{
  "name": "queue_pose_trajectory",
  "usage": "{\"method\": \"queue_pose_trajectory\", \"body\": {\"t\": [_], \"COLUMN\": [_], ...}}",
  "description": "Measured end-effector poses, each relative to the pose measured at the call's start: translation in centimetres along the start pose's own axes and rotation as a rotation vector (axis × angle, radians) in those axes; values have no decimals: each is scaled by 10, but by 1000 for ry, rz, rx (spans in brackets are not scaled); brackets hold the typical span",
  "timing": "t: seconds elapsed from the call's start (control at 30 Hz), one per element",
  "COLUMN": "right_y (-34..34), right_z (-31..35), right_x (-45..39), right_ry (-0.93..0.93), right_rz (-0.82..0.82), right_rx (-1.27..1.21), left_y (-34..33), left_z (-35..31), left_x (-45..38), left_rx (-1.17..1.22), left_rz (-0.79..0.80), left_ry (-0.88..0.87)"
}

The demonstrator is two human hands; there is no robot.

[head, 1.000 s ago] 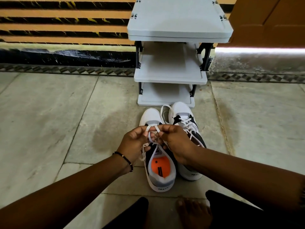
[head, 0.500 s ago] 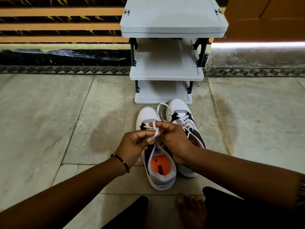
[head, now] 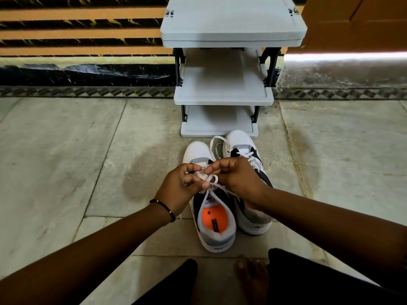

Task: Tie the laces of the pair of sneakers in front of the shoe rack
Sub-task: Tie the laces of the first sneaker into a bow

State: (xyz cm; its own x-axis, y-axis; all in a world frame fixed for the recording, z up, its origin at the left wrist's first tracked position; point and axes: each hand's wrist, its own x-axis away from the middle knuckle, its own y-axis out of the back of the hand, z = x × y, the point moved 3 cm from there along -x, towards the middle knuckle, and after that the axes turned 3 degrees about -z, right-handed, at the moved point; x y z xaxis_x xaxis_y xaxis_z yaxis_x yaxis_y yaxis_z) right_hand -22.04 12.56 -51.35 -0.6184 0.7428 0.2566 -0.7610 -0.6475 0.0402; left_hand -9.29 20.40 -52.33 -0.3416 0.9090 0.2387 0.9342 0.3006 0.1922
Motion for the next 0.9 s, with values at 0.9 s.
{"method": "queue_pose_trajectory", "body": {"t": [0.9], "right_y": [4], "right_z": [25], "right_x": [-6], "right_ry": [320], "right_rz": [224], "right_rx": [708], "left_y": [4], "left_z": [-13], "left_x": [0], "left_rx": [-199], "left_rz": [13], "left_ry": [-115]}}
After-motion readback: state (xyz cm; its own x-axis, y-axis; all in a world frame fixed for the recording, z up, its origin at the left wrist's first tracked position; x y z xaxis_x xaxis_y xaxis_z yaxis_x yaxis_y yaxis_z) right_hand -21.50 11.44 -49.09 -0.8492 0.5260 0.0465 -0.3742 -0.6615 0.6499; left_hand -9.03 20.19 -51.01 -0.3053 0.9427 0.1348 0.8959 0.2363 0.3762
